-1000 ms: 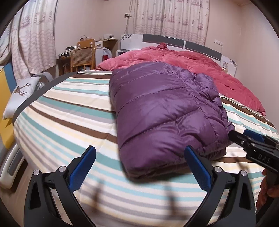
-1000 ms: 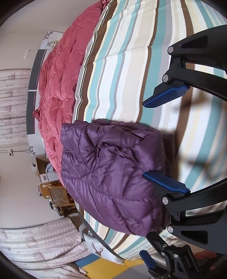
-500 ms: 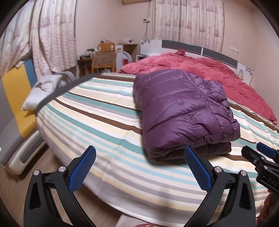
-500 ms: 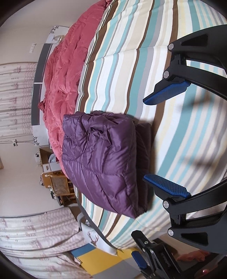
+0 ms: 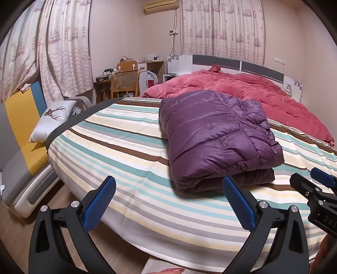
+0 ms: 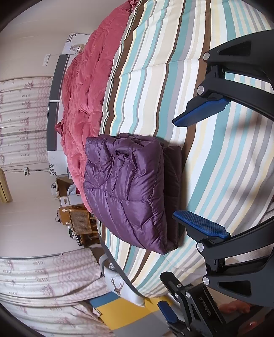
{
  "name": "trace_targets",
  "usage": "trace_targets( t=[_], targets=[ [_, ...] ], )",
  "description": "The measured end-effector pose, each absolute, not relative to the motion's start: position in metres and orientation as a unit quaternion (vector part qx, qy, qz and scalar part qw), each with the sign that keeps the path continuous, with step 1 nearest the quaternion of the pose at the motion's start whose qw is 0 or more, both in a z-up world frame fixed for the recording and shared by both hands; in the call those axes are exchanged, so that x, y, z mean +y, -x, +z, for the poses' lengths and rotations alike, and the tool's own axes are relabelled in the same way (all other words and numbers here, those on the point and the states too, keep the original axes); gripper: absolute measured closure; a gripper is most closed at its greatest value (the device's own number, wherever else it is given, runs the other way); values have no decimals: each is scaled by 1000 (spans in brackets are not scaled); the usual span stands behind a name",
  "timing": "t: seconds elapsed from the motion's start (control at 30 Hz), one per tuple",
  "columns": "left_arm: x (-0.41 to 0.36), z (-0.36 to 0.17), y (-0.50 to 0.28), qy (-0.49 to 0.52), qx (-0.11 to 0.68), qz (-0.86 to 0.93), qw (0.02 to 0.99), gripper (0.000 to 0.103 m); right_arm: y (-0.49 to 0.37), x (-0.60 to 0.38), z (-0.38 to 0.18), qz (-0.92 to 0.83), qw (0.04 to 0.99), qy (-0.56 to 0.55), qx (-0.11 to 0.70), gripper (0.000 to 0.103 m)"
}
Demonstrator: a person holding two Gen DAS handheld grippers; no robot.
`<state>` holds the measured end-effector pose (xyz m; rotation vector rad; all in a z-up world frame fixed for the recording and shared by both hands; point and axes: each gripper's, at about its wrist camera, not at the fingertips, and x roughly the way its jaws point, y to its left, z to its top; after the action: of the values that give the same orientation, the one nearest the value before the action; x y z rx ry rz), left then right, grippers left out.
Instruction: Fold large clothes
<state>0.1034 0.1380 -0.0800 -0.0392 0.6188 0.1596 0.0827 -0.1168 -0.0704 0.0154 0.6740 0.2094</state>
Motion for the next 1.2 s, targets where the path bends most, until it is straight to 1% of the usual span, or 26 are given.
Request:
trace_targets(
  t=[1.2],
  targets=[
    [136, -83, -104, 19, 309, 74, 948, 2, -83, -115, -77, 104, 935, -12, 340, 22]
  ],
)
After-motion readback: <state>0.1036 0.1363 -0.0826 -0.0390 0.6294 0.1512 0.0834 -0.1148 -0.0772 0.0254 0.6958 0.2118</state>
